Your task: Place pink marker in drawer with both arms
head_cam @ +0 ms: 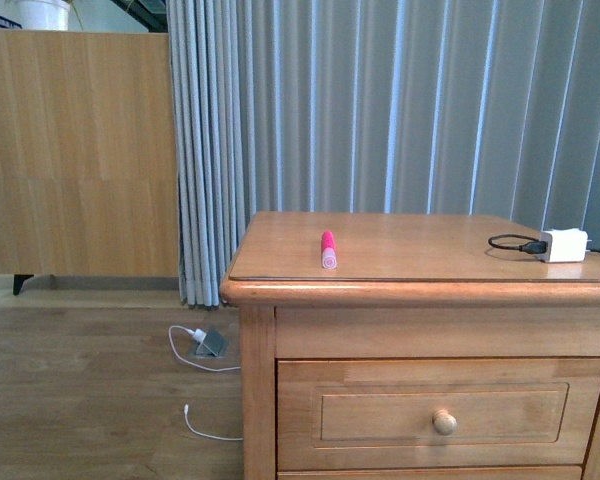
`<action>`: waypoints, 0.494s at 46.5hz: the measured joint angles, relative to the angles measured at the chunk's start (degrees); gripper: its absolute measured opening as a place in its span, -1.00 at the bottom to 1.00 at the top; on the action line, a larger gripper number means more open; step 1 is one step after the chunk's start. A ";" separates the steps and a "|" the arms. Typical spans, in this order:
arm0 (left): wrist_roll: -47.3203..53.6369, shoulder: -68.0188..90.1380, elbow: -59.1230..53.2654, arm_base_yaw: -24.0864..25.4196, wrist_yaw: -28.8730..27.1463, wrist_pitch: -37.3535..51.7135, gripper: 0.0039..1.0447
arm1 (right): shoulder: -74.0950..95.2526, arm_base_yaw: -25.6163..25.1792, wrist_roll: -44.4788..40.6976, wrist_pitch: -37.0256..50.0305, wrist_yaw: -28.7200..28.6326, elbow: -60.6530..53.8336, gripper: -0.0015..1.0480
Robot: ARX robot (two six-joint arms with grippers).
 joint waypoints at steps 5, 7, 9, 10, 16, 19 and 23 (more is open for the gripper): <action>0.00 0.00 0.00 0.00 0.00 0.00 0.89 | 0.00 0.00 0.00 0.00 0.00 0.00 0.84; 0.00 0.00 0.00 0.00 0.00 0.00 0.89 | 0.00 0.00 0.00 0.00 0.00 0.00 0.84; 0.00 0.00 0.00 0.00 0.00 0.00 0.89 | 0.00 0.00 0.00 0.00 0.00 0.00 0.84; 0.00 0.00 0.00 0.00 0.00 0.00 0.89 | 0.00 0.00 0.00 0.00 0.00 0.00 0.84; 0.00 0.00 0.00 0.00 0.00 0.00 0.89 | 0.00 0.00 0.00 0.00 0.00 0.00 0.84; 0.00 0.00 0.00 0.00 0.00 0.00 0.89 | 0.00 0.00 0.00 0.00 0.00 0.00 0.84; 0.00 0.00 0.00 0.00 0.00 0.00 0.89 | 0.00 0.00 0.00 0.00 0.00 0.00 0.84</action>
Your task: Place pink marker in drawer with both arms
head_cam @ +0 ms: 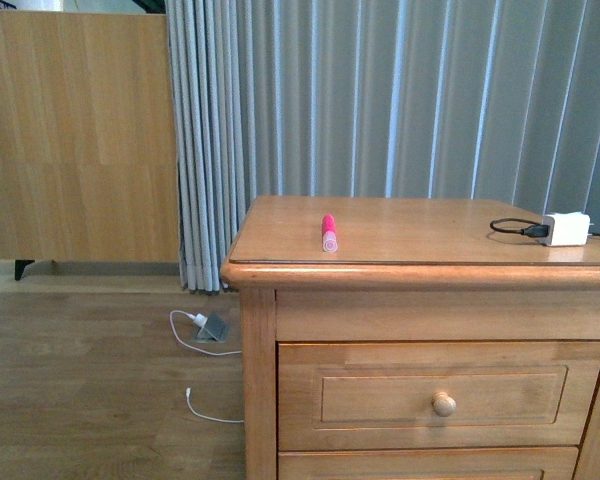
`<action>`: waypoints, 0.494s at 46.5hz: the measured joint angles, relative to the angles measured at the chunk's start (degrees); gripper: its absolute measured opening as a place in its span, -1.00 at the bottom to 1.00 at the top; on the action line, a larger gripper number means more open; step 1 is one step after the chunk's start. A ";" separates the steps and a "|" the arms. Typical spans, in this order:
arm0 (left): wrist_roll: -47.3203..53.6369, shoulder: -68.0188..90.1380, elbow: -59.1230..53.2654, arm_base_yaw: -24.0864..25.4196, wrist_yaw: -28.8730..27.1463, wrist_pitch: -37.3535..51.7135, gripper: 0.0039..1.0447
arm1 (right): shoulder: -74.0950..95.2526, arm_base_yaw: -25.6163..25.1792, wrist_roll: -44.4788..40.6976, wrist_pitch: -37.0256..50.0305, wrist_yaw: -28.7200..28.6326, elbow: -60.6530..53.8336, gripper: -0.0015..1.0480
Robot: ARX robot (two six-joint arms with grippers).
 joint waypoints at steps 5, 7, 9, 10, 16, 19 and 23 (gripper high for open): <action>0.00 0.00 0.00 0.00 0.00 0.00 0.89 | 0.00 0.00 0.00 0.00 0.00 0.00 0.84; 0.00 0.00 0.00 0.00 0.00 0.00 0.89 | 0.72 -0.79 1.38 -1.88 -3.08 0.57 0.84; 0.00 0.00 0.00 0.00 0.00 0.00 0.89 | 2.93 -2.27 3.80 -6.34 -8.68 1.92 0.84; 0.00 0.00 0.00 0.00 0.07 0.00 0.89 | 4.22 -2.84 4.98 -7.50 -10.64 2.16 0.84; 0.00 0.00 0.00 0.00 0.02 0.00 0.89 | 10.38 -3.72 7.52 -6.71 -12.11 3.37 0.84; 0.00 0.00 0.00 0.00 0.02 0.00 0.89 | 15.23 -3.06 7.67 -3.76 -11.74 4.81 0.84; 0.00 0.00 0.00 0.00 0.02 0.00 0.89 | 27.19 0.26 7.41 5.01 -8.90 7.02 0.84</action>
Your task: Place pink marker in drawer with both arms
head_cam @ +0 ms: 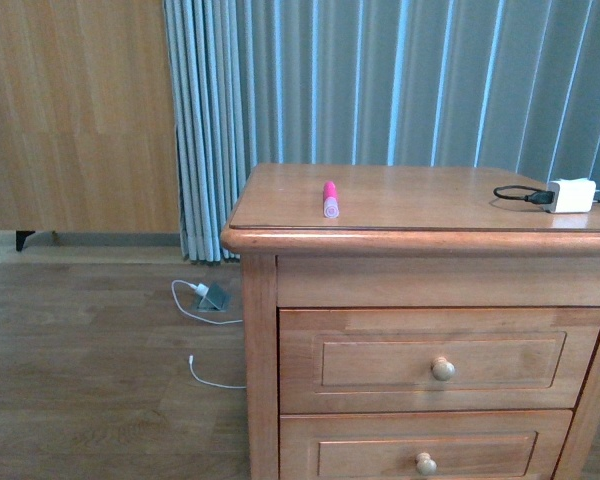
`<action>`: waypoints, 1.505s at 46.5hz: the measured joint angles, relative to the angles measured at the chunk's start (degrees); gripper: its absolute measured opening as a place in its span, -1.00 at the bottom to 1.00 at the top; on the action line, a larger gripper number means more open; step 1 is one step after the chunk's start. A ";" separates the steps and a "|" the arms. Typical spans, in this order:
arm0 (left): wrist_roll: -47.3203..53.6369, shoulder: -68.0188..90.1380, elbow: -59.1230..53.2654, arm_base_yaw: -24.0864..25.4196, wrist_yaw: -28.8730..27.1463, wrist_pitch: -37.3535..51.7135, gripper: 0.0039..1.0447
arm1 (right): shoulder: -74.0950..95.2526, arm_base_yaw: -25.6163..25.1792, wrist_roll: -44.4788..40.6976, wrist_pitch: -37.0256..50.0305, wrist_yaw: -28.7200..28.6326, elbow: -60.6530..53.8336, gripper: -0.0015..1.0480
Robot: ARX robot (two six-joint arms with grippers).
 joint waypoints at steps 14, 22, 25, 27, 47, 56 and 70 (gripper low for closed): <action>0.00 0.00 0.00 0.00 0.00 0.00 0.89 | 43.50 9.25 -0.48 27.17 9.49 12.90 0.84; 0.00 0.00 0.00 0.00 0.00 0.00 0.89 | 61.90 11.34 -1.49 32.50 12.68 22.29 0.84; 0.00 0.00 0.00 0.00 0.02 0.00 0.89 | 67.19 11.63 -1.81 34.10 13.55 25.44 0.84; 0.00 0.00 0.00 0.00 0.00 0.00 0.89 | 70.47 11.72 -2.14 35.15 14.16 27.47 0.84; 0.00 0.00 0.00 0.00 0.00 0.00 0.89 | 96.17 12.46 -3.45 38.10 17.92 48.22 0.84; 0.00 0.00 0.00 0.00 0.00 0.00 0.89 | 101.33 12.66 -3.89 37.94 18.36 54.12 0.84; 0.00 0.00 0.00 0.00 0.00 0.00 0.89 | 105.31 12.41 -4.31 37.35 16.37 58.14 0.84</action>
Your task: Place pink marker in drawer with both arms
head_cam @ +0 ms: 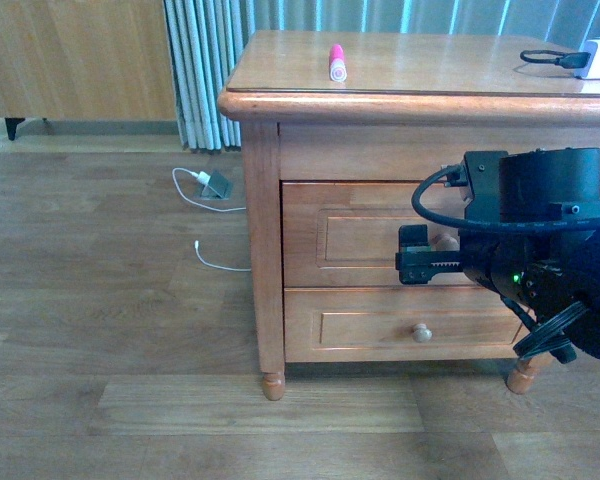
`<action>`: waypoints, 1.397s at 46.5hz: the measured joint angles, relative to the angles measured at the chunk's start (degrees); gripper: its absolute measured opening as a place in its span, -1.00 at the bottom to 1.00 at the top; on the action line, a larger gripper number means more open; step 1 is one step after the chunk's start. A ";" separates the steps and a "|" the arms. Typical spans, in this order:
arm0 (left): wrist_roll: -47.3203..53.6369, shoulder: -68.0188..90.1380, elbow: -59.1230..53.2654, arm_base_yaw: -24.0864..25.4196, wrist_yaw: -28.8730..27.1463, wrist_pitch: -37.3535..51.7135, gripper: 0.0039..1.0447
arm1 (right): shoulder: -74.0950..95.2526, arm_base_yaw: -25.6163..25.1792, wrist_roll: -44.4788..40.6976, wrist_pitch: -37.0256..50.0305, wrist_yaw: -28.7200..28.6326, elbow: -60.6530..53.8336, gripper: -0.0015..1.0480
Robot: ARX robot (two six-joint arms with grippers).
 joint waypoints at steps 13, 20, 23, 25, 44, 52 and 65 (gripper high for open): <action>0.00 0.00 0.00 0.00 0.00 0.00 0.89 | 0.70 0.07 0.48 1.88 -1.07 0.00 0.84; 0.00 0.00 0.00 0.00 0.00 0.00 0.89 | 0.70 0.11 0.57 2.99 -1.73 -0.50 0.84; 0.00 0.00 0.00 0.00 0.00 0.00 0.89 | 0.70 0.11 0.55 3.48 -1.92 -0.68 0.84; 0.00 0.00 0.00 0.00 0.00 0.00 0.89 | 0.70 0.15 0.52 3.78 -2.05 -0.81 0.84; 0.00 0.00 0.00 0.00 0.00 0.00 0.89 | 0.70 0.72 0.00 4.37 -2.14 -0.96 0.06; 0.00 0.00 0.00 0.00 0.00 0.00 0.89 | 0.70 0.81 -0.63 4.39 -1.62 -0.96 -0.38; 0.00 0.00 0.00 0.00 0.00 0.00 0.89 | 0.70 0.76 -1.01 4.81 -1.51 -1.09 -0.56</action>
